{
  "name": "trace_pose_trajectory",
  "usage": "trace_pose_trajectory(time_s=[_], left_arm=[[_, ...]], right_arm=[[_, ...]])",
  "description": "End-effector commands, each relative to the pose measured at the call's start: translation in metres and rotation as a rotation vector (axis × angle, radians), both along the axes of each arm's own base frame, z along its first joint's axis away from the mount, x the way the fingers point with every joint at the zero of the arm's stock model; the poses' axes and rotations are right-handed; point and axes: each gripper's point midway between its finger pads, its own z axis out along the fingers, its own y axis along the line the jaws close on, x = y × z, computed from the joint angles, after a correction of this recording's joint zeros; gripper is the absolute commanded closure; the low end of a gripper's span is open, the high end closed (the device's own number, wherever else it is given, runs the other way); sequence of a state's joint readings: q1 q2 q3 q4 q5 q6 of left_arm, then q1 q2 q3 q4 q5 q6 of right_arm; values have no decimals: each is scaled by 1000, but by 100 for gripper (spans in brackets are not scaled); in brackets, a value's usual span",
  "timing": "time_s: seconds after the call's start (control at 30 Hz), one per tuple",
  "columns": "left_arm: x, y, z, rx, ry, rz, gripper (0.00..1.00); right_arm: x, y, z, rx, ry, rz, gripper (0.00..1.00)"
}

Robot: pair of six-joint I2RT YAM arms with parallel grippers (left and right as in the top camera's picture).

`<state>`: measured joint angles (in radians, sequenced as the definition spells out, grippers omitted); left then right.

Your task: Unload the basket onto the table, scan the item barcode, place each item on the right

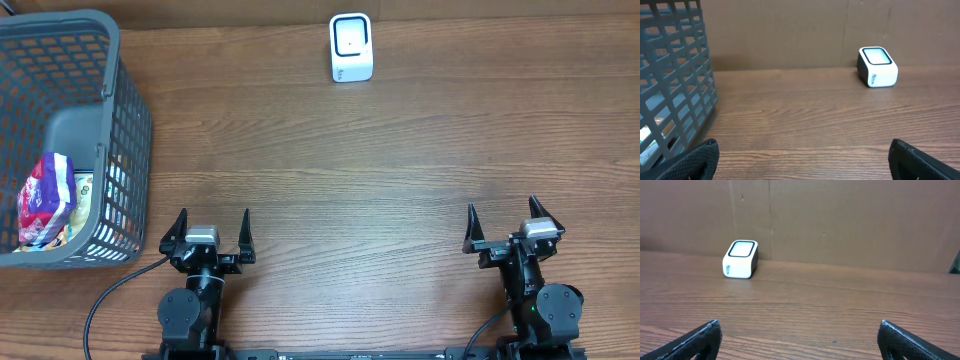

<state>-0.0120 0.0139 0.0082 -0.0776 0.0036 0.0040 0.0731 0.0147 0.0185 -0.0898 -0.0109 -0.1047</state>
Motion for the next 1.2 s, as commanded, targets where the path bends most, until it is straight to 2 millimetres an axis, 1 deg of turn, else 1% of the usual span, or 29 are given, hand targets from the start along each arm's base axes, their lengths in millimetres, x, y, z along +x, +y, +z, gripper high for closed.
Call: trace_pose_trajectory(time_s=[0.0, 0.4, 0.43, 0.47, 0.5, 0.53, 0.57, 0.6, 0.63, 0.67, 0.73, 0.77, 0.8, 0.87, 0.9, 0.97, 1.07, 1.17], left_arm=[[0, 2, 0, 16, -6, 9, 0], [0, 2, 0, 16, -6, 9, 0], [0, 1, 3, 4, -15, 1, 0], [0, -9, 10, -50, -44, -50, 0], [-1, -23, 17, -128, -63, -130, 0], [-6, -43, 20, -228, -55, -243, 0], [-14, -67, 24, -346, -27, -390, 0], [-21, -80, 29, -394, -17, -474, 0], [-27, -90, 36, -410, -28, -545, 0], [-37, -101, 49, -412, -66, -635, 0], [-58, -116, 85, -394, -191, -786, 1], [-69, -119, 104, -378, -264, -831, 1], [-81, -118, 130, -355, -369, -859, 0], [-92, -115, 157, -331, -455, -852, 0], [-93, -112, 168, -328, -472, -829, 0], [-89, -103, 188, -326, -468, -750, 0], [-84, -93, 213, -246, -432, -639, 0], [-73, -86, 234, -179, -302, -555, 0]], right_arm=[[0, 0, -1, 0, -8, -1, 0], [0, 0, -1, 0, -8, -1, 0], [0, 0, -1, 0, -8, -1, 0], [0, 0, -1, 0, -8, -1, 0], [0, 0, -1, 0, -8, -1, 0], [0, 0, -1, 0, -8, -1, 0], [0, 0, -1, 0, -8, -1, 0], [0, 0, -1, 0, -8, -1, 0], [0, 0, -1, 0, -8, -1, 0], [0, 0, -1, 0, -8, -1, 0], [0, 0, -1, 0, -8, -1, 0], [0, 0, -1, 0, -8, -1, 0], [0, 0, -1, 0, -8, -1, 0], [0, 0, -1, 0, -8, -1, 0], [0, 0, -1, 0, -8, -1, 0], [0, 0, -1, 0, -8, -1, 0], [0, 0, -1, 0, -8, -1, 0], [0, 0, -1, 0, -8, -1, 0]])
